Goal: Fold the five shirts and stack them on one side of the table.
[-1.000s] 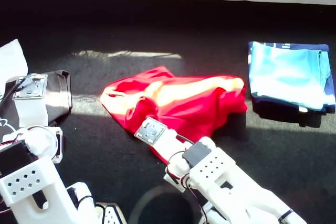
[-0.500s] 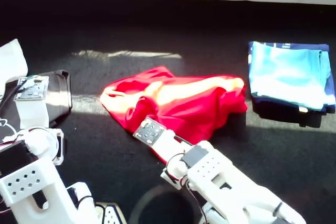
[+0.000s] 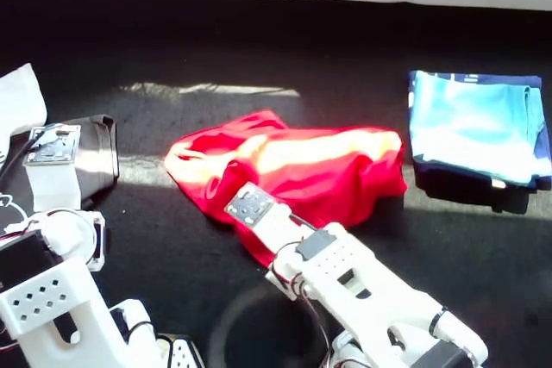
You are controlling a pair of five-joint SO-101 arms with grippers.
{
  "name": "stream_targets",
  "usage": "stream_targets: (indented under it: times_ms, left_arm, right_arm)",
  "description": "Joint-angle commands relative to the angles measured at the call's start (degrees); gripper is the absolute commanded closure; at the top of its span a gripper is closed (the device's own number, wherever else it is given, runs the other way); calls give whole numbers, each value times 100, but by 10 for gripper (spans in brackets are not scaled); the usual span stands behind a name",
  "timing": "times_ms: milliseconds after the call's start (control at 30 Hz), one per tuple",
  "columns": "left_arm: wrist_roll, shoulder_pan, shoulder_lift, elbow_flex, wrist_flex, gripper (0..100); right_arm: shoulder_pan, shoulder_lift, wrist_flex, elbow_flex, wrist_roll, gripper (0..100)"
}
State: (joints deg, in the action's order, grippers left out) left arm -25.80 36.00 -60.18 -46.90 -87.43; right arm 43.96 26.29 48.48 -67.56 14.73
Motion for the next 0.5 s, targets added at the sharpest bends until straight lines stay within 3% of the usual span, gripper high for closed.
stream_targets:
  times_ms: [0, 133, 267, 467]
  left_arm:
    - [9, -40, -48, 40, 0, 851]
    - [9, -66, -31, 22, 0, 850]
    - [18, -75, 224, 31, 0, 850]
    - [334, -84, 2132, 699, 0, 850]
  right_arm:
    - [-505, -180, -4, 13, 26, 993]
    - [-1200, 277, 347, 31, 62, 993]
    - [-1692, 1701, 1516, 488, 70, 993]
    - [-2325, 4031, 3679, 1622, 501, 992]
